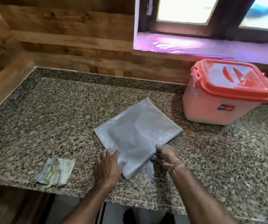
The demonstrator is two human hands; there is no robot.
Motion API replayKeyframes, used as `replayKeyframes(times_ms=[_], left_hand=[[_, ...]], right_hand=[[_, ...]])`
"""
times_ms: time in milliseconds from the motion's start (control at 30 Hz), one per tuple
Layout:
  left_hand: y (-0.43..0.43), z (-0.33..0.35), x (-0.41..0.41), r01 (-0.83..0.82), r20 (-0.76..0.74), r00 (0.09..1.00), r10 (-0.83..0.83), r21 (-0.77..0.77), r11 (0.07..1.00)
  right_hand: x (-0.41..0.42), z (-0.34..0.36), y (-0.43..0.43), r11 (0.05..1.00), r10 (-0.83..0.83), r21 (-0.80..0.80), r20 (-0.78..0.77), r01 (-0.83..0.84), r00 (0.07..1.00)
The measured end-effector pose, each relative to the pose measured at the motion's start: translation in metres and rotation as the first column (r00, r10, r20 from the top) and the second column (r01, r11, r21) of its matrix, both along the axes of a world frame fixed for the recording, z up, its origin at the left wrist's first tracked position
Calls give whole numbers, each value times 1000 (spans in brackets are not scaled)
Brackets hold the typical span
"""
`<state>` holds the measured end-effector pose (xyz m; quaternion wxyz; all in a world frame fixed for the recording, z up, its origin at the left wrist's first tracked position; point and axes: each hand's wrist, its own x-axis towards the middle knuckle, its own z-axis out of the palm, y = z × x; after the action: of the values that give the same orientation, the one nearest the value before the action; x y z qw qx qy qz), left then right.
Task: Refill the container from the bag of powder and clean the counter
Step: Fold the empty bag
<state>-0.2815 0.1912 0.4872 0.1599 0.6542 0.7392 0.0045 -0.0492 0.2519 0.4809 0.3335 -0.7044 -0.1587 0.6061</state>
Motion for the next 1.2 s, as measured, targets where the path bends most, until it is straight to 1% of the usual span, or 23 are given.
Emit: replayKeyframes(times_ms=[67, 100, 200, 267, 367, 400, 500, 533, 633, 700, 800, 867, 933, 967, 1033, 1100, 1200], left_hand=[[14, 4, -1, -21, 24, 999, 21, 3, 1000], [23, 4, -2, -51, 37, 998, 51, 6, 999], [51, 8, -6, -149, 50, 987, 151, -32, 988], [67, 10, -3, -186, 91, 977, 194, -86, 979], [86, 2, 1, -232, 290, 921, 260, -129, 964], [90, -1, 3, -253, 334, 896, 294, -160, 954], [86, -6, 6, -312, 402, 824, 398, -265, 912], [84, -10, 5, -329, 435, 794, 425, -281, 901], [79, -23, -5, -369, 509, 697, 505, -348, 862], [75, -25, -14, -372, 553, 637, 538, -391, 842], [73, -6, -17, -411, 633, 552, 543, -360, 838], [81, 22, -17, -448, 718, 486, 498, -284, 848], [92, 53, -16, -486, 797, 427, 428, -197, 852], [95, 70, -12, -509, 832, 396, 389, -154, 847], [94, 96, -7, -535, 886, 348, 307, -82, 841], [82, 105, 0, -525, 883, 378, 278, -43, 850], [49, 84, 11, -514, 821, 465, 330, -53, 856]], right_hand=[[11, 0, -4, 998, 40, 46, 140, -47, 989], [21, -2, -7, 993, 85, 66, 203, -100, 975], [51, 0, -14, 965, 227, 51, 333, -258, 915], [67, 1, -15, 951, 265, 58, 362, -305, 894], [79, 4, -16, 938, 287, 63, 407, -340, 867], [80, 6, -17, 941, 278, 60, 425, -334, 861], [86, 10, -23, 958, 243, 25, 451, -284, 859], [89, 9, -27, 961, 252, -6, 431, -276, 866], [95, 13, -41, 958, 288, -111, 301, -266, 909], [92, 18, -42, 955, 295, -119, 246, -273, 923], [84, 37, -27, 977, 204, 29, 186, -213, 961], [81, 60, -9, 969, 158, 171, 124, -178, 980], [85, 84, 10, 941, 124, 313, 48, -132, 991], [87, 95, 19, 920, 126, 372, 7, -120, 992], [92, 113, 31, 893, 171, 428, -30, -142, 985], [99, 119, 35, 895, 178, 418, -22, -153, 984], [118, 101, 25, 918, 210, 335, 36, -210, 977]])
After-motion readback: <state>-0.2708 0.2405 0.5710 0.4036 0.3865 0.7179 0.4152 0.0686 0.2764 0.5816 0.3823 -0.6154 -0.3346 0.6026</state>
